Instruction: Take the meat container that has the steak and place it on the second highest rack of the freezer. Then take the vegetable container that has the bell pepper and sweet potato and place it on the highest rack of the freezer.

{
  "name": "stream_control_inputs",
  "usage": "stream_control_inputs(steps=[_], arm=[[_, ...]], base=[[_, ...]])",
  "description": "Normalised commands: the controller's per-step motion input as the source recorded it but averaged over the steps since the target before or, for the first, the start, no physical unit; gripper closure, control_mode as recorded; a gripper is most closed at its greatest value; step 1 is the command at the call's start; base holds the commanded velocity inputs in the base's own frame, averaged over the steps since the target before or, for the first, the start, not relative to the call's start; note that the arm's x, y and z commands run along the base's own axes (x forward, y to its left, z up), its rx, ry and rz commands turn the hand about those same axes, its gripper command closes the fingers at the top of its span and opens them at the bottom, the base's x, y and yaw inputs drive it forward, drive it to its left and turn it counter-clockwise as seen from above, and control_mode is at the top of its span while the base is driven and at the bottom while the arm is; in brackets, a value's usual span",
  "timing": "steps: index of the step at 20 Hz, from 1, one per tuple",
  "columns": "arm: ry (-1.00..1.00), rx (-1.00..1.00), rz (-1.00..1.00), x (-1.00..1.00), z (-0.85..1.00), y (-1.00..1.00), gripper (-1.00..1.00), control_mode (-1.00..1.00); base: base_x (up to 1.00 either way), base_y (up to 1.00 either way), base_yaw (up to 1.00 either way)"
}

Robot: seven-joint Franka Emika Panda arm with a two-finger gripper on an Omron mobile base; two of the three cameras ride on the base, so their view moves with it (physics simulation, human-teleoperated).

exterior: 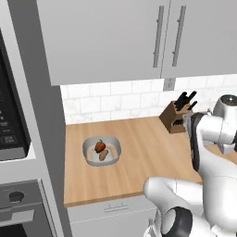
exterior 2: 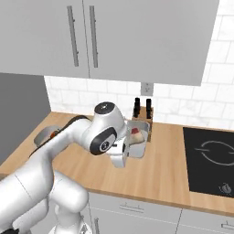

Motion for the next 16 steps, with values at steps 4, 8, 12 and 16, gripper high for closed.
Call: stream_control_inputs(steps=[4, 8, 12, 16], arm=[[0.0, 0.01, 0.0, 0.0, 0.79, 0.73, 1.0, -1.0], [0.0, 0.02, 0.0, -0.01, 0.66, 0.75, 1.0, -1.0], [0.01, 0.07, 0.0, -0.02, 0.53, 0.66, 1.0, -1.0], [0.01, 0.11, -0.09, 0.0, 0.32, 0.59, 1.0, -1.0]], base=[[0.0, 0.0, 0.0], [0.0, 0.0, 0.0], [0.0, 0.0, 0.0], [0.0, 0.0, 0.0]])
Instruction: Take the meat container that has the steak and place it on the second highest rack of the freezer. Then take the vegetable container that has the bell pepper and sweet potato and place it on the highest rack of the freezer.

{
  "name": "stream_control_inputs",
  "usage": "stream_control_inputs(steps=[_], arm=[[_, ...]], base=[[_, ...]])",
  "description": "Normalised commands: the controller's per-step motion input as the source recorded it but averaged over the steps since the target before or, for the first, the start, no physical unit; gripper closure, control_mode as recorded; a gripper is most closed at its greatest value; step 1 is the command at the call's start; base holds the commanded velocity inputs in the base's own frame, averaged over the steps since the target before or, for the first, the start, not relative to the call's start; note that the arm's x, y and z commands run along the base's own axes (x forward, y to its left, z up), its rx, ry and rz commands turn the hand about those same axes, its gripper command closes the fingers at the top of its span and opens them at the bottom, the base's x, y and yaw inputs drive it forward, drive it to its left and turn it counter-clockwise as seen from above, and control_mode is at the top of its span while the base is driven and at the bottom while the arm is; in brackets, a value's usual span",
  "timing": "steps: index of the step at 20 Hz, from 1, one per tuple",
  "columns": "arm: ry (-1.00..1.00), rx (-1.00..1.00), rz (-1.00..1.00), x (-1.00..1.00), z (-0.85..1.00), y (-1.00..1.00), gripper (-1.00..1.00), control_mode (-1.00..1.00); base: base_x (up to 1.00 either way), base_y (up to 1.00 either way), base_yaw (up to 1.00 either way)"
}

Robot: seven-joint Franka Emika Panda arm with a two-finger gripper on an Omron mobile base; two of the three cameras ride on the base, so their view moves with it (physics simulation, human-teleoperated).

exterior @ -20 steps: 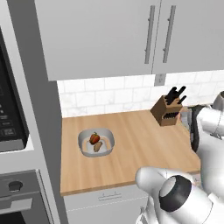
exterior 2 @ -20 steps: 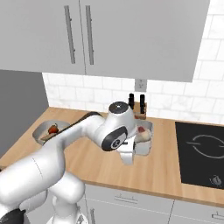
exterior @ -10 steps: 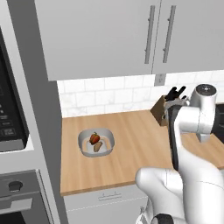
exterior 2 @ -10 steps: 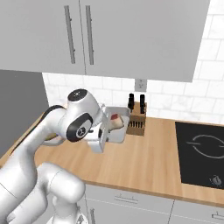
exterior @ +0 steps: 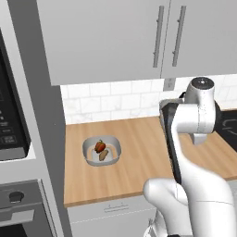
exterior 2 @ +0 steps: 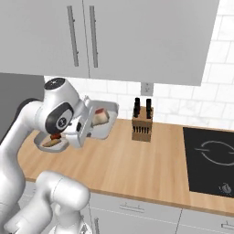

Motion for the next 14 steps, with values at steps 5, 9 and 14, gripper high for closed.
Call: stream_control_inputs(steps=[5, 9, 14], arm=[[0.01, 0.2, -0.11, -0.05, 0.2, 0.32, 1.0, -1.0], [0.01, 0.06, -0.02, -0.02, 0.04, 0.06, 1.0, -1.0], [0.0, -0.05, 0.1, -0.24, 0.0, 0.04, 1.0, -1.0]], base=[[0.0, 0.0, 0.0], [0.0, 0.0, 0.0], [0.0, 0.0, 0.0]])
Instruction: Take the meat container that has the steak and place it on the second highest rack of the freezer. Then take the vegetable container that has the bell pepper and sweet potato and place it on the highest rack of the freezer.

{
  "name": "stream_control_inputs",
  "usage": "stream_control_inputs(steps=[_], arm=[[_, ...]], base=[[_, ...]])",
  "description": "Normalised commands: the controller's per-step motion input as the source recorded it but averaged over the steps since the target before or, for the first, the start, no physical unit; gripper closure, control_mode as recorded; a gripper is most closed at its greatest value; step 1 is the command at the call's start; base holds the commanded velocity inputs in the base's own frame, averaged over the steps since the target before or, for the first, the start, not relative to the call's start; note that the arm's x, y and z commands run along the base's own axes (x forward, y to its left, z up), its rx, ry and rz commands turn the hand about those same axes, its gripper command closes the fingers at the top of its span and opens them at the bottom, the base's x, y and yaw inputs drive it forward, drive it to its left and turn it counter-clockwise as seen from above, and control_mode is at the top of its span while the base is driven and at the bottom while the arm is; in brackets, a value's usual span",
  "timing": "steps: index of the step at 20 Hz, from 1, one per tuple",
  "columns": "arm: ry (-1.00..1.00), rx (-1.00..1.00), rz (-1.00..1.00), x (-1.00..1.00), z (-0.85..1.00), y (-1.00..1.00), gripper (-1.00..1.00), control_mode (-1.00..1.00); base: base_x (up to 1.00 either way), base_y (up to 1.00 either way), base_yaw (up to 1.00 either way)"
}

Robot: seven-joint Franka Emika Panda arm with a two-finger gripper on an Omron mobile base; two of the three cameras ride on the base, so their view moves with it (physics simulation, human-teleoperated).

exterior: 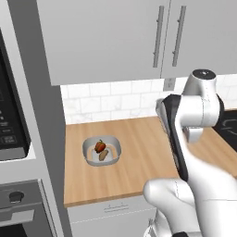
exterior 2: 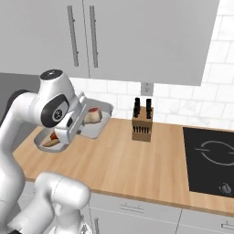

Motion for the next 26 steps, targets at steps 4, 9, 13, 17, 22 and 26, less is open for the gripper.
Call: stream_control_inputs(steps=[4, 9, 13, 17, 22, 26], arm=[[0.0, -0.08, 0.26, -0.23, 0.0, 0.13, 1.0, -1.0], [0.0, -0.09, 0.1, -0.05, 0.0, 0.28, 1.0, -1.0], [0.0, -0.06, 0.0, 0.0, 0.0, 0.22, 1.0, -1.0], [0.0, 0.0, 0.0, 0.0, 0.0, 0.0, 1.0, 1.0], [0.0, 0.0, 0.0, 0.0, 0.0, 0.0, 1.0, 1.0], [0.0, 0.0, 0.0, 0.0, 0.0, 0.0, 1.0, 1.0]], base=[[0.0, 0.0, 0.0], [0.0, 0.0, 0.0], [0.0, 0.0, 0.0], [-0.57, -0.03, 0.0], [-0.82, -0.76, 0.3], [-0.02, -0.48, 0.84]])
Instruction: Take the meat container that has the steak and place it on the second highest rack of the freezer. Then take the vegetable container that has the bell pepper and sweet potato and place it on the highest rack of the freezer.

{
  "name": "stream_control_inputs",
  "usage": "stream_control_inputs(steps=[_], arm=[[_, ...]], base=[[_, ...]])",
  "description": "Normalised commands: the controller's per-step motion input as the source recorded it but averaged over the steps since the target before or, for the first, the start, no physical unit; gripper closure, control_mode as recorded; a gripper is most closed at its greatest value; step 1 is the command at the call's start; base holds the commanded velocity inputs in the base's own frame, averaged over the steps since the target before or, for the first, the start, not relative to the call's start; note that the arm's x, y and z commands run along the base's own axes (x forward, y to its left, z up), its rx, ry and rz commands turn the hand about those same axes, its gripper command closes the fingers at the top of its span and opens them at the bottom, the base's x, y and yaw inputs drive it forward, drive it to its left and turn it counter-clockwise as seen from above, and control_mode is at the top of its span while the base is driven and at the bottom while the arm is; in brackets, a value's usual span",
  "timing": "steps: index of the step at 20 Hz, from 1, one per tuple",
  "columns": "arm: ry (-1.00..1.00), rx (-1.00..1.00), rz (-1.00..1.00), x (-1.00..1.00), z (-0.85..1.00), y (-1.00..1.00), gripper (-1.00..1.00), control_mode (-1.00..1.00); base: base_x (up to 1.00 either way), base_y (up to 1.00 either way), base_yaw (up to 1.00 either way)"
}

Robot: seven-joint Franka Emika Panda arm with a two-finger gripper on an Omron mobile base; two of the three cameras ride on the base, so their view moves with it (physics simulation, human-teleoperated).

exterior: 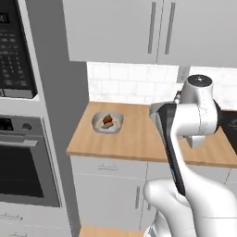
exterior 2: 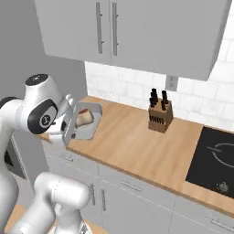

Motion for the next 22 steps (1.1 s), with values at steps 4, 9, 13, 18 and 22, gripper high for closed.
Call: stream_control_inputs(steps=[4, 9, 13, 18, 22], arm=[[0.0, 0.0, 0.0, 0.0, 0.0, 0.0, 1.0, 1.0], [0.0, 0.0, 0.0, 0.0, 0.0, 0.0, 1.0, 1.0], [0.0, 0.0, 0.0, 0.0, 0.0, 0.0, 1.0, 1.0], [0.0, 0.0, 0.0, 0.0, 0.0, 0.0, 1.0, 1.0], [0.0, 0.0, 0.0, 0.0, 0.0, 0.0, 1.0, 1.0]], base=[[-0.01, -0.03, 1.0], [-0.07, 0.0, 1.0], [-0.07, 0.0, 1.0], [0.0, 0.0, 1.0], [0.49, 0.08, 0.75]])
